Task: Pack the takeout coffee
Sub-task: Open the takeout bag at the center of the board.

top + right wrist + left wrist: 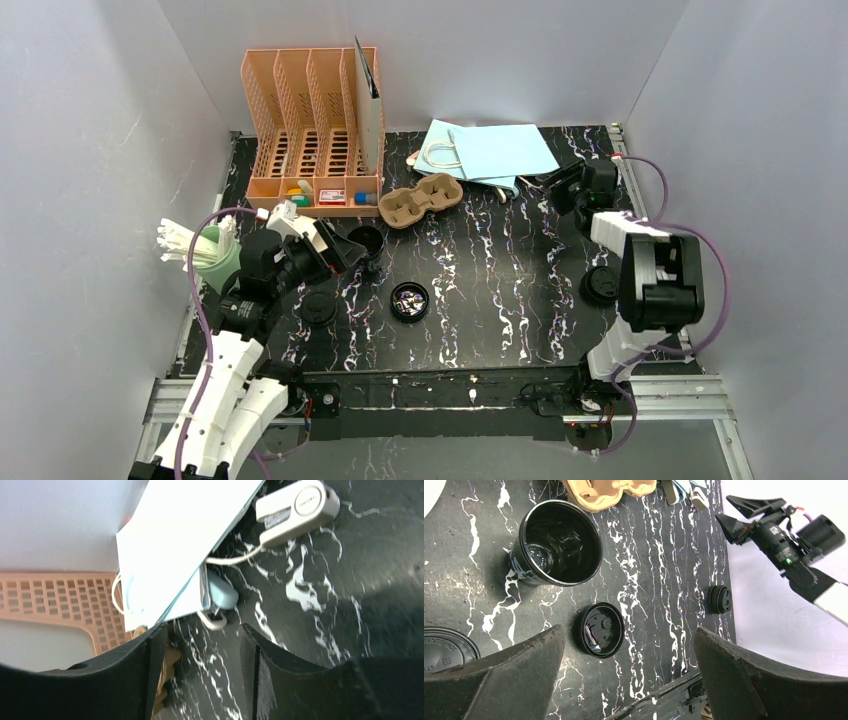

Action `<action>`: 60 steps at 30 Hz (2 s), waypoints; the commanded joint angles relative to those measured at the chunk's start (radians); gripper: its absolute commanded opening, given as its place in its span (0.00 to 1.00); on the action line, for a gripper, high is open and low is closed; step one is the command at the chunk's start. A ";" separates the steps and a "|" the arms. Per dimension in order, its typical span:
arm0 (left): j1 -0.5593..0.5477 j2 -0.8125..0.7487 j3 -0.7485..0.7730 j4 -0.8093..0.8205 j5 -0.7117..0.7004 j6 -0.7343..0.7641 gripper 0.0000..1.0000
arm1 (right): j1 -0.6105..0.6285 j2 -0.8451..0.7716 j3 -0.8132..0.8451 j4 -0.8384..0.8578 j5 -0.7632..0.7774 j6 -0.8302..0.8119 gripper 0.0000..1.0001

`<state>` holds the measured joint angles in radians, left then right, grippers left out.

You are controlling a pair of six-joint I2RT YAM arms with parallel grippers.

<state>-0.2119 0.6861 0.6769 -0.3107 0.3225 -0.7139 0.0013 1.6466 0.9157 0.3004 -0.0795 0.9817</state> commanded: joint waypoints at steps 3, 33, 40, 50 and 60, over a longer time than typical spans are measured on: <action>0.002 -0.034 0.007 0.015 0.016 0.058 0.98 | 0.021 0.187 0.162 0.121 0.034 0.017 0.61; 0.002 -0.023 0.035 0.005 -0.039 0.070 0.98 | 0.049 0.282 0.254 0.174 0.238 -0.024 0.83; 0.002 -0.026 0.030 0.004 -0.040 0.065 0.98 | 0.061 0.350 0.355 0.131 0.166 0.004 0.76; 0.002 -0.038 0.025 -0.003 -0.042 0.072 0.98 | 0.116 0.433 0.419 0.078 0.228 0.057 0.76; 0.002 -0.024 0.046 -0.017 -0.058 0.100 0.98 | 0.124 0.498 0.472 0.099 0.252 0.069 0.66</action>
<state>-0.2119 0.6601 0.6842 -0.3096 0.2718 -0.6395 0.1265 2.1315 1.3373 0.3668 0.1356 1.0367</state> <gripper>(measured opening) 0.980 0.700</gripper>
